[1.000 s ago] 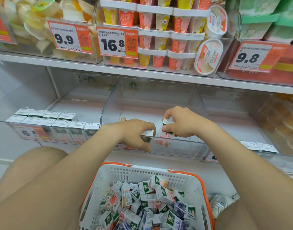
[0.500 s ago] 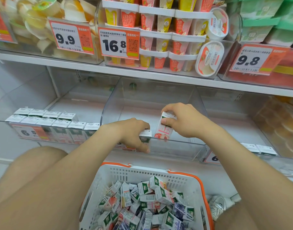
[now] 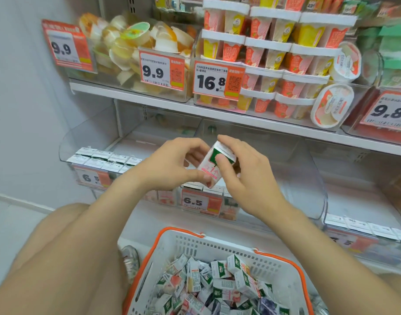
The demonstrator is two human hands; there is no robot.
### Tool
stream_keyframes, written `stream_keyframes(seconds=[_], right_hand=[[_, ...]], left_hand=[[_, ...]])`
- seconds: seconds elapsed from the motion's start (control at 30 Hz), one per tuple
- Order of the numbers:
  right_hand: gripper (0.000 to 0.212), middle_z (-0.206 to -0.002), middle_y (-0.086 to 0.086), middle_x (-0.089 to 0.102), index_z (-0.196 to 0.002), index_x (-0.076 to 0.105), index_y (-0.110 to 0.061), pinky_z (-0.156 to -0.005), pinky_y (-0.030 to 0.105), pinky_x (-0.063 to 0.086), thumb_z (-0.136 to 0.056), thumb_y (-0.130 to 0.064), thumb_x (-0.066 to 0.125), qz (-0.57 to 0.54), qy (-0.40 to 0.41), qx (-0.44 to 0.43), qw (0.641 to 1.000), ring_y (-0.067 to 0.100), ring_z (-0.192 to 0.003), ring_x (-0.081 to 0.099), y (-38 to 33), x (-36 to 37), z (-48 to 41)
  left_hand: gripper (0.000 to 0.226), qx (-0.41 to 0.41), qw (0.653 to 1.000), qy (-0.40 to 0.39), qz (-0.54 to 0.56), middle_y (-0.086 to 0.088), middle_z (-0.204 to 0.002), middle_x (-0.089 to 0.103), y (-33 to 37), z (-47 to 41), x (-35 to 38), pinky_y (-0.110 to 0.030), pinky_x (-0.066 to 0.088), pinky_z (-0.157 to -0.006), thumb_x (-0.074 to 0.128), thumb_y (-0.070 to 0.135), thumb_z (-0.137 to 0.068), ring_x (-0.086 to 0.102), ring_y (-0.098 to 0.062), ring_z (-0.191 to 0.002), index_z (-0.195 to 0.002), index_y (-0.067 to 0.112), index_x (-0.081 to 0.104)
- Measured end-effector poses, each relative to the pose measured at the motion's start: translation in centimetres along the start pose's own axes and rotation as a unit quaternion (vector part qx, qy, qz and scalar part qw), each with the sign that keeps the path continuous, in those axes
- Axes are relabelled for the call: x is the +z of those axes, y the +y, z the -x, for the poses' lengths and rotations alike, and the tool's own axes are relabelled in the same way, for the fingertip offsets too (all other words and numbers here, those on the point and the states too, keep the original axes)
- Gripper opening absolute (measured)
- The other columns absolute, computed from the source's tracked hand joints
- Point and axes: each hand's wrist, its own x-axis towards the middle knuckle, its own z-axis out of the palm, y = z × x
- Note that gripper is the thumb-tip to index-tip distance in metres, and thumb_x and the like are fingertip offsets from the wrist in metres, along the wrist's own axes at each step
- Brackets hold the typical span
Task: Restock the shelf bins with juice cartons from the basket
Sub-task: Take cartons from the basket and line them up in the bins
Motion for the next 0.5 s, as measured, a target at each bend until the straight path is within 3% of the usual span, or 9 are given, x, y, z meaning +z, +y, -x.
stream_keyframes(seconds=[0.1, 0.17, 0.23, 0.27, 0.37, 0.5], right_hand=[[0.038, -0.113, -0.006, 0.068, -0.136, 0.061, -0.019, -0.082, 0.032, 0.054, -0.099, -0.024, 0.064, -0.007, 0.000, -0.038, 0.999, 0.010, -0.089, 0.062, -1.2, 1.7, -1.0], [0.039, -0.116, -0.004, 0.066, -0.135, 0.059, -0.018, -0.085, 0.027, 0.051, -0.097, -0.021, 0.064, -0.005, 0.019, -0.061, 0.998, 0.011, -0.095, 0.061, -2.1, 2.8, -2.0], [0.039, -0.118, -0.003, 0.065, -0.135, 0.057, -0.018, -0.086, 0.026, 0.048, -0.097, -0.017, 0.063, -0.023, 0.018, -0.065, 0.997, 0.013, -0.100, 0.060, -3.2, 4.2, -3.1], [0.039, -0.119, -0.003, 0.064, -0.136, 0.055, -0.020, -0.086, 0.027, 0.048, -0.098, -0.018, 0.062, -0.028, 0.003, -0.061, 0.998, 0.014, -0.100, 0.059, -3.7, 5.1, -3.8], [0.036, -0.114, 0.001, 0.065, -0.138, 0.052, -0.023, -0.083, 0.038, 0.050, -0.102, -0.024, 0.059, 0.015, -0.064, -0.044, 0.997, 0.022, -0.097, 0.059, -4.7, 8.3, -6.1], [0.033, -0.111, 0.013, 0.069, -0.133, 0.054, -0.014, -0.081, 0.049, 0.055, -0.105, -0.028, 0.058, 0.162, -0.175, -0.030, 0.971, 0.037, -0.102, 0.062, -5.3, 11.9, -9.5]], left_hand=[[0.053, -0.032, 0.998, 0.017, -0.049, 0.020, -0.114, 0.071, -2.3, 1.2, -2.7, -0.013, 0.048, -0.087, 0.094, 0.032, -0.075, 0.064, 0.000, -0.108, -0.119, 0.035, 0.065], [0.078, -0.092, 0.986, 0.032, -0.137, 0.015, -0.130, 0.056, -4.5, 1.8, -4.7, -0.027, 0.054, -0.089, 0.096, 0.036, -0.070, 0.055, -0.008, -0.117, -0.136, 0.038, 0.054], [0.096, -0.202, 0.955, 0.004, -0.216, 0.005, -0.133, 0.042, -6.4, 2.6, -6.6, -0.038, 0.059, -0.071, 0.096, 0.035, -0.070, 0.048, -0.020, -0.115, -0.148, 0.038, 0.041], [0.101, -0.255, 0.935, -0.031, -0.245, 0.001, -0.136, 0.039, -7.1, 2.8, -7.4, -0.043, 0.061, -0.070, 0.095, 0.037, -0.071, 0.048, -0.024, -0.114, -0.153, 0.036, 0.036], [0.112, -0.329, 0.882, -0.143, -0.306, 0.001, -0.156, 0.036, -8.7, 3.2, -8.4, -0.048, 0.052, -0.104, 0.092, 0.051, -0.070, 0.049, -0.031, -0.134, -0.159, 0.037, 0.026], [0.107, -0.362, 0.870, -0.181, -0.283, 0.005, -0.155, 0.044, -9.4, 3.0, -8.6, -0.045, 0.051, -0.105, 0.089, 0.056, -0.071, 0.056, -0.028, -0.127, -0.158, 0.039, 0.029]])
